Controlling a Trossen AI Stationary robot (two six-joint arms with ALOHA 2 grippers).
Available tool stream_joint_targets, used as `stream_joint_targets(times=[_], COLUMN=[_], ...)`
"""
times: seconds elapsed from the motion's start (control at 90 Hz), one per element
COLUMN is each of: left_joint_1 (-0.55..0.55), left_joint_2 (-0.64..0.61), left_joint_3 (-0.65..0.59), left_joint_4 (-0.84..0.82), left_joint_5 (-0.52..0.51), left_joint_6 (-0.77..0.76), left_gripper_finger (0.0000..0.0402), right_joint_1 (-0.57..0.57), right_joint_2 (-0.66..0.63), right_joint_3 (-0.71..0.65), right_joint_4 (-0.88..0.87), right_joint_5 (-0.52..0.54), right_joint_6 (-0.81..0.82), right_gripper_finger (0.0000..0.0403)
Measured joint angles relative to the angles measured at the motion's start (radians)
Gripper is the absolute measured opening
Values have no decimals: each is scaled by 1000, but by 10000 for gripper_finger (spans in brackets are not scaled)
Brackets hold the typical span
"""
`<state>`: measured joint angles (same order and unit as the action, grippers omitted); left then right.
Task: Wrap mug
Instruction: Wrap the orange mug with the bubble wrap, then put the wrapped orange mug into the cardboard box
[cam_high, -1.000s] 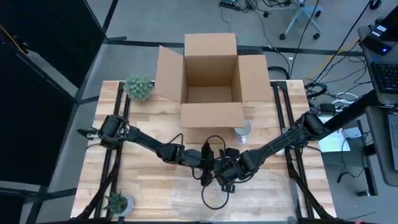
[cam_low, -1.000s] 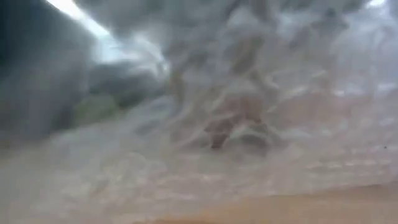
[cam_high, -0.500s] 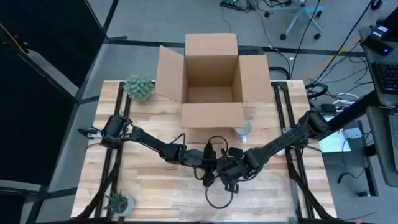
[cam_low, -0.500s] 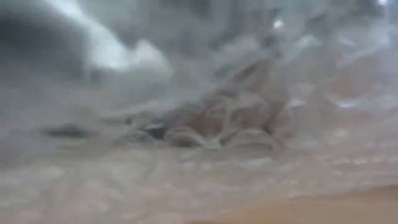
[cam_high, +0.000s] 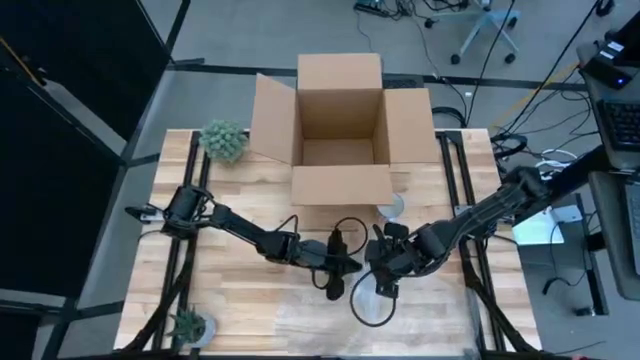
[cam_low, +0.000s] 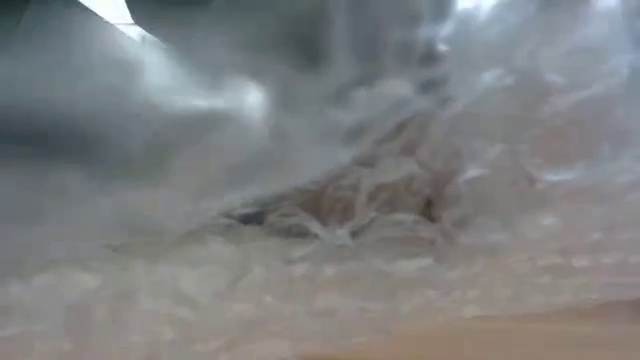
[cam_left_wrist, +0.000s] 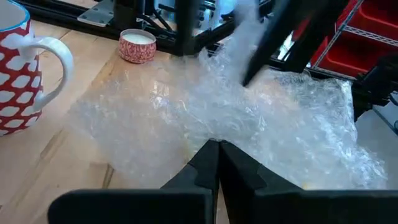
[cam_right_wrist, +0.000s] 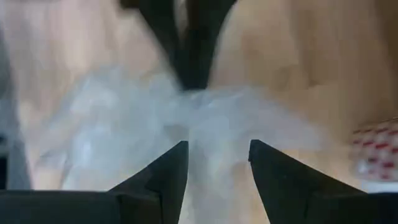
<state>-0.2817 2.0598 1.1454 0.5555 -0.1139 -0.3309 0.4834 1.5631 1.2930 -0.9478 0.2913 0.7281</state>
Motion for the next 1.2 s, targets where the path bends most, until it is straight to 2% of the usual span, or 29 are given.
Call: stream_joint_targets(times=[0.122,0.267,0.4,0.467,0.733,0.9,1.2], left_joint_1=[0,0,0,0,-2,-1,-2], left_joint_2=[0,0,0,0,0,1,1], left_joint_3=[-1,-3,-2,0,-1,-1,-2], left_joint_4=[6,4,2,11,16,17,17], left_joint_5=[0,0,2,5,6,9,8], left_joint_6=[0,0,-2,-3,-2,0,4], left_gripper_finger=[0,0,0,0,0,0,0], right_joint_1=[-14,-13,1,6,1,1,30], right_joint_2=[25,107,187,240,302,240,3], right_joint_3=[0,8,7,2,8,1,0], right_joint_4=[56,70,16,14,3,-18,-71], right_joint_5=[50,20,-53,-37,-67,-83,-92], right_joint_6=[21,13,18,25,0,10,0], right_gripper_finger=[158,158,158,158,157,158,158])
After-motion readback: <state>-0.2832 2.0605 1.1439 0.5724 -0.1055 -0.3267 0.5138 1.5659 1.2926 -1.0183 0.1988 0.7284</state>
